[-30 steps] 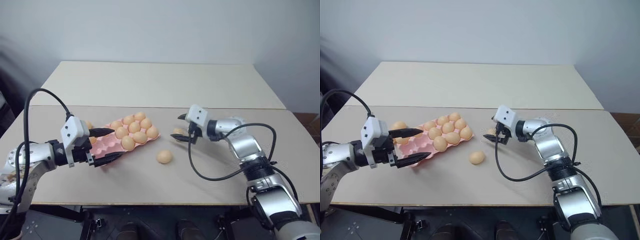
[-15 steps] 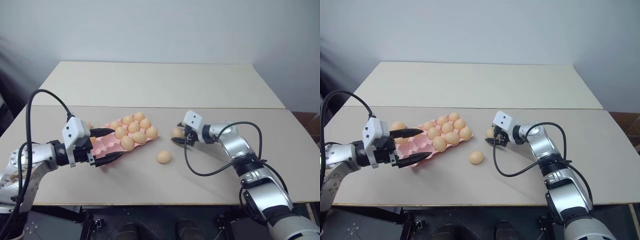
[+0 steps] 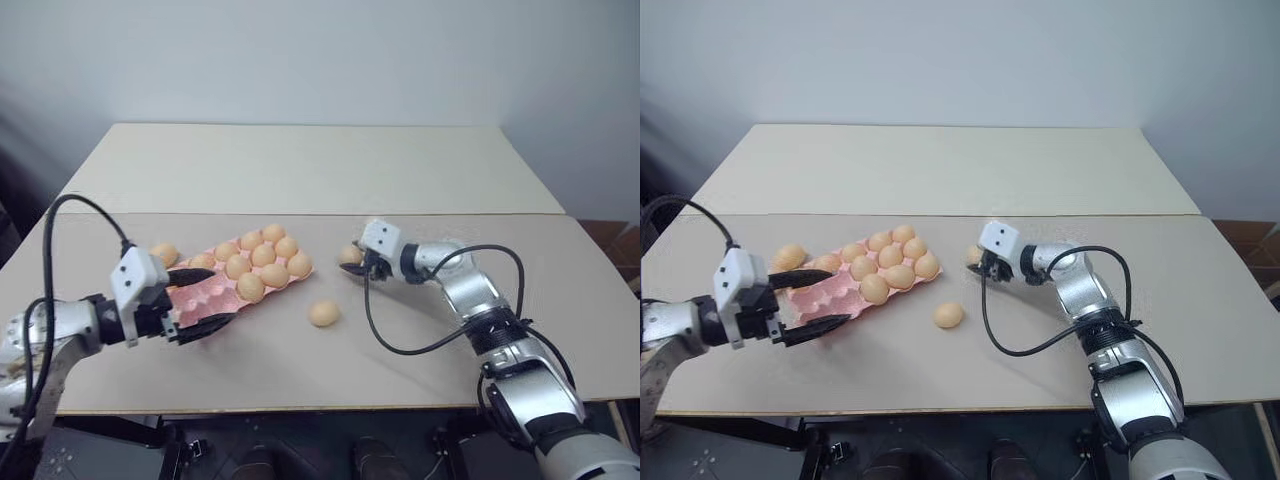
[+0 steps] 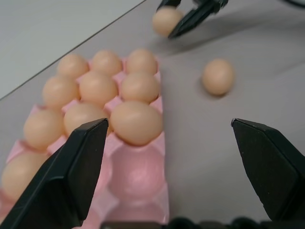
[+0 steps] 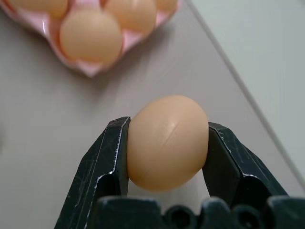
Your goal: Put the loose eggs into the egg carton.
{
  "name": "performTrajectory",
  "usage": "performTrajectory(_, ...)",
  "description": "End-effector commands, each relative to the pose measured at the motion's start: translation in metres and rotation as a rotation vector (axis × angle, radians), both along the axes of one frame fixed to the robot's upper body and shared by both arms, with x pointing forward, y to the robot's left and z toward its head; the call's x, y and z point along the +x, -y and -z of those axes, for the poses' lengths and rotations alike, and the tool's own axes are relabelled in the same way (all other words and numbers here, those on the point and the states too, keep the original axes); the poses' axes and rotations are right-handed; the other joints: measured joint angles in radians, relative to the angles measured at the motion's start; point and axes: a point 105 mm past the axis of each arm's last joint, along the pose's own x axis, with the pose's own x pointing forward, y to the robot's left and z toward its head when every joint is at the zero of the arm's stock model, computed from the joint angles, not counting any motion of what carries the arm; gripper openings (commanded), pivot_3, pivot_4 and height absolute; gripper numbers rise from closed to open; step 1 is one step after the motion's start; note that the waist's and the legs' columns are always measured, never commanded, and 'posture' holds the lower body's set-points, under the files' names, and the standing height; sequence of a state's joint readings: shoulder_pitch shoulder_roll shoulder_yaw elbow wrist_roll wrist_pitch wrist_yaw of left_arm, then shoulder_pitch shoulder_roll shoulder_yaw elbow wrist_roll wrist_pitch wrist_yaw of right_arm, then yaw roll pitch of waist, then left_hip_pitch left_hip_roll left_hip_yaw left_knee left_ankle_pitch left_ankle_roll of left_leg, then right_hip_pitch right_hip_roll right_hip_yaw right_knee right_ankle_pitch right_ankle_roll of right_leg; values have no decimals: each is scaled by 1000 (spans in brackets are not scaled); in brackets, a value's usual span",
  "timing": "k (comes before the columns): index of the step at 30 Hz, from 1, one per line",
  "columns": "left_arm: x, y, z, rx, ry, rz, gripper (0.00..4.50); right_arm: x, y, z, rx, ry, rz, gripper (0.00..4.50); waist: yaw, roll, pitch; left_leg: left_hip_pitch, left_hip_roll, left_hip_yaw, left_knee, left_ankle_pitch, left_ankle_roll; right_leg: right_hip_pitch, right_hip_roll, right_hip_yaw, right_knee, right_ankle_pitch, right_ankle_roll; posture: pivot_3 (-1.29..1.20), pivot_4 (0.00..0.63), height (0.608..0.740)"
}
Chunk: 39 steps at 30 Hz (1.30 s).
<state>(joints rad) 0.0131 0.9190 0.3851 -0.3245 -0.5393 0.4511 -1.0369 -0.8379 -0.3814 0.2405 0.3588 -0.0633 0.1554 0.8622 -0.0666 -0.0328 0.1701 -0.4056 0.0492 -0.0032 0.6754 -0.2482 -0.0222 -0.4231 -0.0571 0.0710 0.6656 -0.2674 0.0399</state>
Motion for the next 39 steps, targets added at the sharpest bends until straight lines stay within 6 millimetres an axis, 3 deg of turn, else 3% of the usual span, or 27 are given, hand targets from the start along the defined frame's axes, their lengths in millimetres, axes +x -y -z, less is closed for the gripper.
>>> performTrajectory(1, -7, -22, -12, 50, 44, -54, 4500, -12, -33, -42, 115, 83, -31, 1961, -4, 0, 0, 0, 0, 0, 0, 0, 0, 0, 0, 0, 0, 0, 0, 0, 150, 740)
performTrajectory(4, -13, -35, -12, 67, 32, -94, 4500, -24, -63, -49, 180, 75, -76, 1961, -2, 0, 0, 0, 0, 0, 0, 0, 0, 0, 0, 0, 0, 0, 0, 0, 150, 740)
performTrajectory(7, -15, -39, -11, 67, 31, -113, 4500, -31, -85, -44, 198, 58, -100, 1961, 4, 0, 0, 0, 0, 0, 0, 0, 0, 0, -1, -1, 0, 0, 0, 0, 150, 740)
performTrajectory(13, -20, -38, -11, 36, 40, -132, 4500, -48, -108, -37, 192, 62, -172, 1961, 6, 0, 0, -1, 0, 0, 0, 0, 0, 0, -1, -1, -1, 0, 0, 0, 150, 740)
performTrajectory(20, -25, -48, -4, 32, 12, -181, 4500, -84, -144, -28, 181, 58, -316, 1961, -6, 0, 0, 0, 0, 0, -1, 0, 0, 0, -1, -1, 0, 0, 0, 0, 150, 740)
performTrajectory(31, -29, -71, 0, 62, -25, -261, 4500, -98, -182, -10, 142, 83, -363, 1961, -3, -1, 0, 1, 0, 0, -1, 0, -1, 0, -1, -1, 0, 0, 0, 0, 150, 740)
performTrajectory(39, -43, -98, 3, 79, -56, -364, 4500, -95, -194, -7, 130, 127, -358, 1961, -6, -1, 0, 1, 0, 0, -3, 0, -1, -1, -1, -1, -1, 0, 0, 0, 150, 740)
